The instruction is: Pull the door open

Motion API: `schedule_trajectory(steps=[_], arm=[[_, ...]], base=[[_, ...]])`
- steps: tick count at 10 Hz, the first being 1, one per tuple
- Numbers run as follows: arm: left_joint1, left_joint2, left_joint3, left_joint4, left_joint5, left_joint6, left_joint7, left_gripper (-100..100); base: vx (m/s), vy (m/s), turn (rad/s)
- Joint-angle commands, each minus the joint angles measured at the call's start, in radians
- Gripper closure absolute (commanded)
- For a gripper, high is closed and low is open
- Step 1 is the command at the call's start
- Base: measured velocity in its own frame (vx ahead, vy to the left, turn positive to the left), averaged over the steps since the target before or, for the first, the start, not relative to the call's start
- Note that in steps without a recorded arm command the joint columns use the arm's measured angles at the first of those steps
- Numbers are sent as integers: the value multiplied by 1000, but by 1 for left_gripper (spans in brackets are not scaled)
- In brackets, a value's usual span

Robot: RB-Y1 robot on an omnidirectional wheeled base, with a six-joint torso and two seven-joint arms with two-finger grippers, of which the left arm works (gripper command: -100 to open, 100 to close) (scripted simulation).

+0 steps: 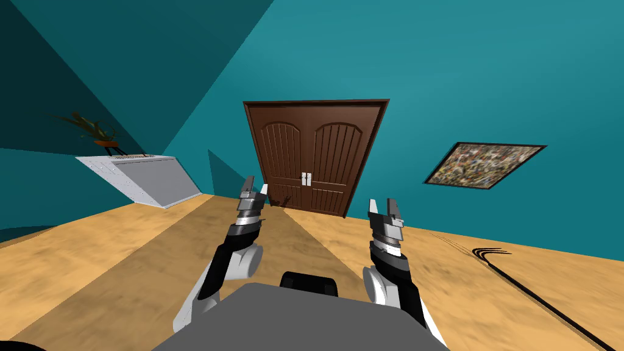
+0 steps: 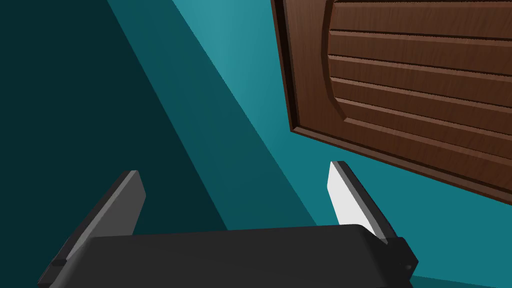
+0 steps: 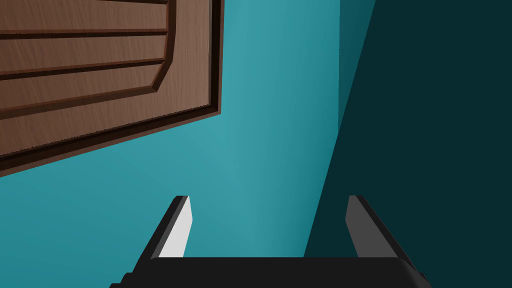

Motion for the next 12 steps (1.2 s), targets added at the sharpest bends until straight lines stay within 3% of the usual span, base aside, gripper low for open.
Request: schedule_trajectory(steps=[1,9,10,12], arm=[[-18,11,5,38,1,1,5,-100],[-91,47,23,193,4,5,24,-100],[-91,47,23,193,4,5,24,-100],[-115,57,29,246,4,6,30,-100]], base=[[27,59,-67],[85,1,-22],[57,8,-14],[54,8,-33]])
